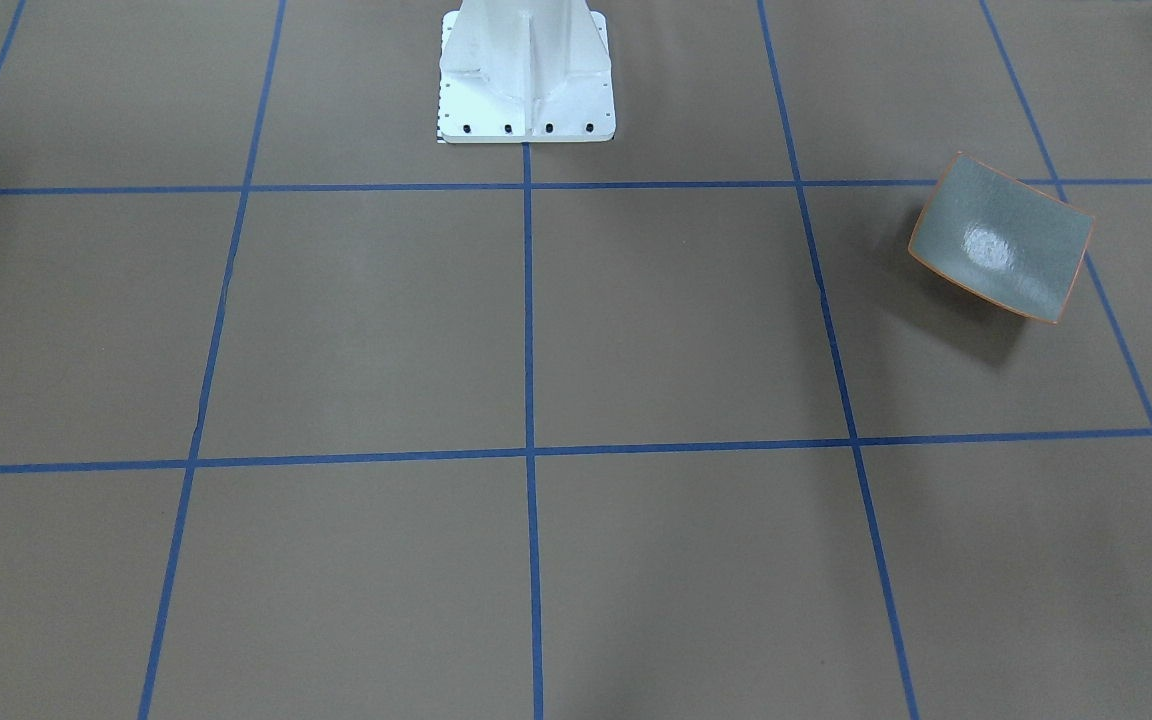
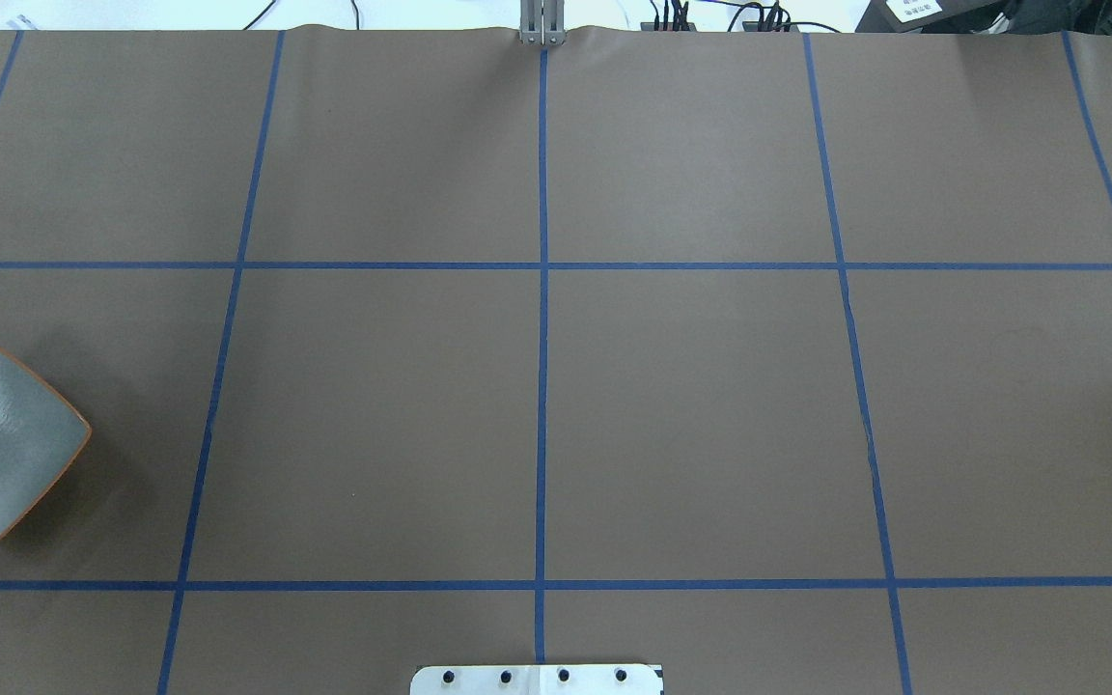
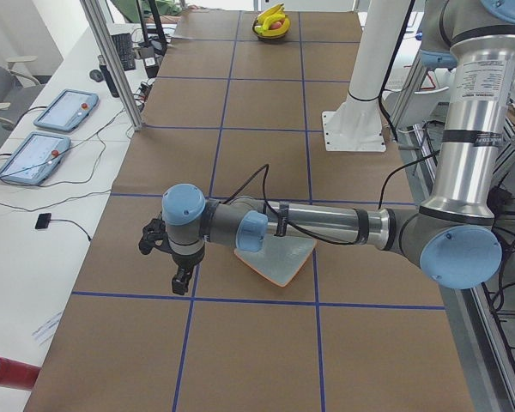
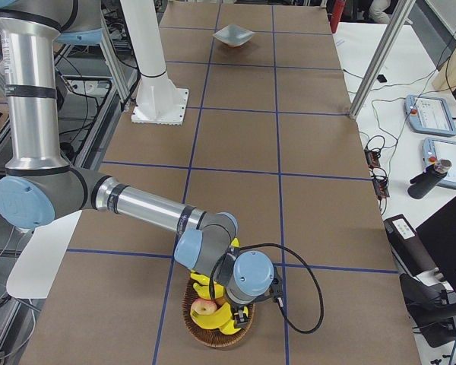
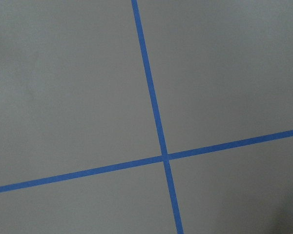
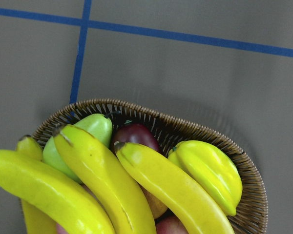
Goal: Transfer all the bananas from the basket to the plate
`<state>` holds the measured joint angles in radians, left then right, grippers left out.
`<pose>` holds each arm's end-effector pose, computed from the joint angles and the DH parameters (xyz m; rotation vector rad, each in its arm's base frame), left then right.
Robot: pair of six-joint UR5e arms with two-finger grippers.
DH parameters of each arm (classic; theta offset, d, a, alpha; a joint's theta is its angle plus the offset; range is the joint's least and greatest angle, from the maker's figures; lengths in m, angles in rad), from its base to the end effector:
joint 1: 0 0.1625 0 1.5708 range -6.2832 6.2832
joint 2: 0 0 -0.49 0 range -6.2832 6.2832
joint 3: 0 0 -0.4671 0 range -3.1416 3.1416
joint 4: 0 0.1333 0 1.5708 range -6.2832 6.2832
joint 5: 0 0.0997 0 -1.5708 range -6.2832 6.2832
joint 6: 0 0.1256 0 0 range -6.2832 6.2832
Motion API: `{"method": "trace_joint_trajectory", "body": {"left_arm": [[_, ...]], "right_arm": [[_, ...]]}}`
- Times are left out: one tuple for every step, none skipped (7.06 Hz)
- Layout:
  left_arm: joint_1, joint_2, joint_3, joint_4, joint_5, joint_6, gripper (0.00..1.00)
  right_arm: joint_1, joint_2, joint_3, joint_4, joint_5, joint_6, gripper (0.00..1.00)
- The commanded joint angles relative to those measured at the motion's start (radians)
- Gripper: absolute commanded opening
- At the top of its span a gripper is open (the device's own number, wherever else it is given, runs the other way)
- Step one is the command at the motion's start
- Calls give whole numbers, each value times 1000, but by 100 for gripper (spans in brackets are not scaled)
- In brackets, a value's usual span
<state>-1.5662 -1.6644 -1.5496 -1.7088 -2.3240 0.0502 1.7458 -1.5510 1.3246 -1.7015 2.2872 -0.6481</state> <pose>-0.0445 -0.6285 0.6853 0.2175 0.7460 0.1313 0.1415 -0.5083 0.8809 -0.0297 -0.7892 -0.3205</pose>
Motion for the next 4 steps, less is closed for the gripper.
{"method": "trace_joint_trajectory", "body": {"left_arm": [[0,-3,-1,0,-5,-1,100],[2,-3,-7,0,-6,-1,100],[2,-3,-9,0,-6,-1,100],[2,-3,-9,0,-6,-1,100]], "right_arm": [[-8,48,-117,5,-61,-112,100],[-6,33,-116,6,-55,-114,99],[-6,29,-132,6,-55,-117,99],[-8,19,-139,5,-51,-117,99]]}}
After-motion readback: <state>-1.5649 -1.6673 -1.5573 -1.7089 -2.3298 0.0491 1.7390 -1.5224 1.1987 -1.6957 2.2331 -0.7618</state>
